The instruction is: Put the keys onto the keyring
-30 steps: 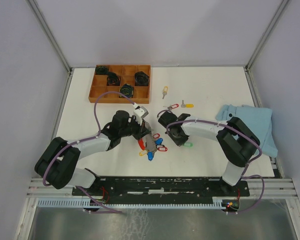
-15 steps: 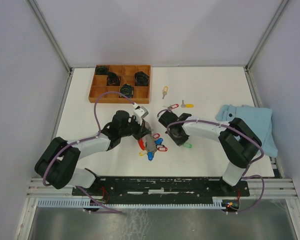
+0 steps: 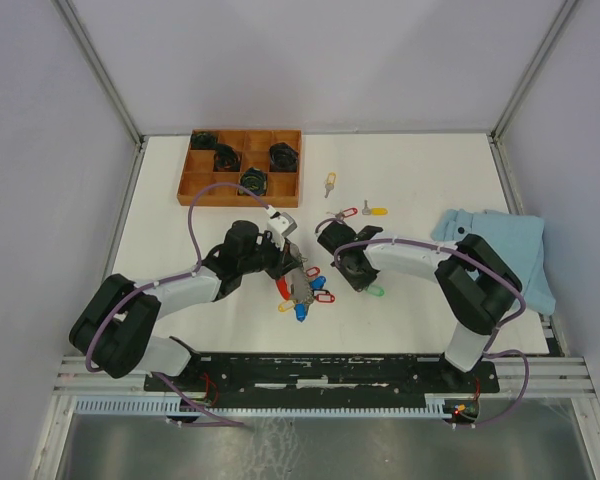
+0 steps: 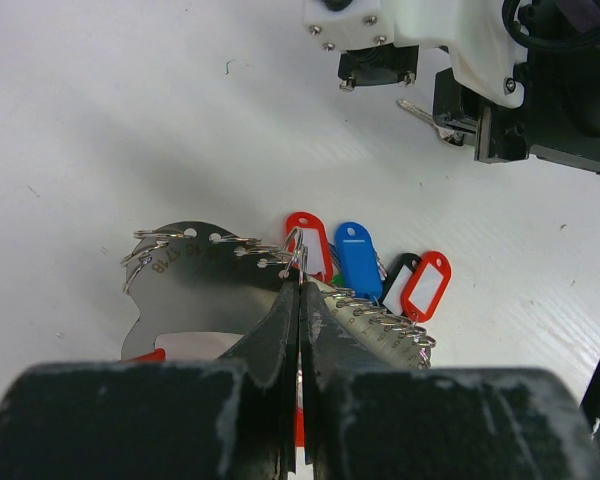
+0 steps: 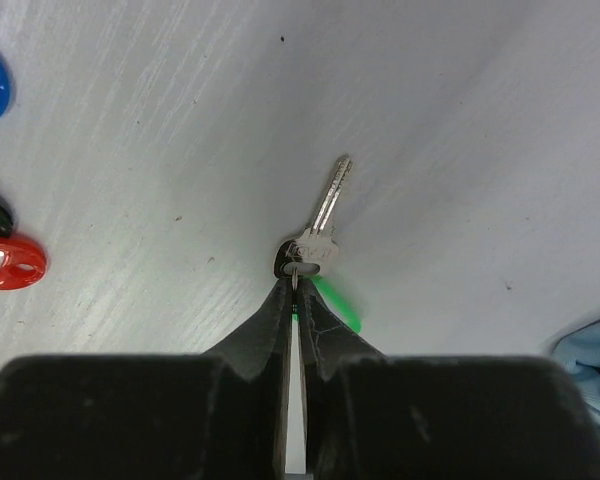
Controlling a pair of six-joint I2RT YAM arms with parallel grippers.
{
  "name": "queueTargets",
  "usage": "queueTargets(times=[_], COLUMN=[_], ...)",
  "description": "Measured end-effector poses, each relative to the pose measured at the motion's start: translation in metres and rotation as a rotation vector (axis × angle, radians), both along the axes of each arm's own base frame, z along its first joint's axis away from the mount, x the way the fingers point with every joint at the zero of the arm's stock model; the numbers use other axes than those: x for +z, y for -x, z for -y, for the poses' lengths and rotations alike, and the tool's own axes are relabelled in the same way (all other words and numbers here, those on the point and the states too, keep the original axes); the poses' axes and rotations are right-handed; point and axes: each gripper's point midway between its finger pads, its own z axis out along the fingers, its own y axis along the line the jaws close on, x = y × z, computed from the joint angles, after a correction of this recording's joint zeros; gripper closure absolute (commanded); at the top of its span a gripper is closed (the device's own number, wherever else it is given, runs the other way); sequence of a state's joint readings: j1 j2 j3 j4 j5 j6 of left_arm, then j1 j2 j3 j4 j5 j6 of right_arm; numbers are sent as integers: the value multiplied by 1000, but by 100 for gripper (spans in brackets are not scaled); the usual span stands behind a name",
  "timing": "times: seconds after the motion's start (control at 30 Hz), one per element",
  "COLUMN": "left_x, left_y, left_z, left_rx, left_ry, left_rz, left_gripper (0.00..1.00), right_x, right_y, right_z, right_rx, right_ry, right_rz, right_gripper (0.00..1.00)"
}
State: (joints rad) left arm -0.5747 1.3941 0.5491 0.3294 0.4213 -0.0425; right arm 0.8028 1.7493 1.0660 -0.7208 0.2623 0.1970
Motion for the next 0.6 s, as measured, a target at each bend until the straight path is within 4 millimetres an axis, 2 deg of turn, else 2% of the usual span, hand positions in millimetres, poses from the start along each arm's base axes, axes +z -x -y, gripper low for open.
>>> queueTargets(times=[0.27, 0.47, 0.6], left_x=[0, 0, 0], left_y=[0, 0, 0], left_z=[0, 0, 0], left_rx=[-1, -3, -4], left_ry=[0, -3, -3], left_rz=[1, 5, 5], left_gripper=[97, 97, 97], right_x=[-1, 0, 12], right_y=[0, 2, 2], right_z=[-1, -4, -10], right_rx=[-6, 3, 22], right_ry=[-6, -28, -87], right_rz=[-4, -19, -18], right_gripper=[99, 99, 99])
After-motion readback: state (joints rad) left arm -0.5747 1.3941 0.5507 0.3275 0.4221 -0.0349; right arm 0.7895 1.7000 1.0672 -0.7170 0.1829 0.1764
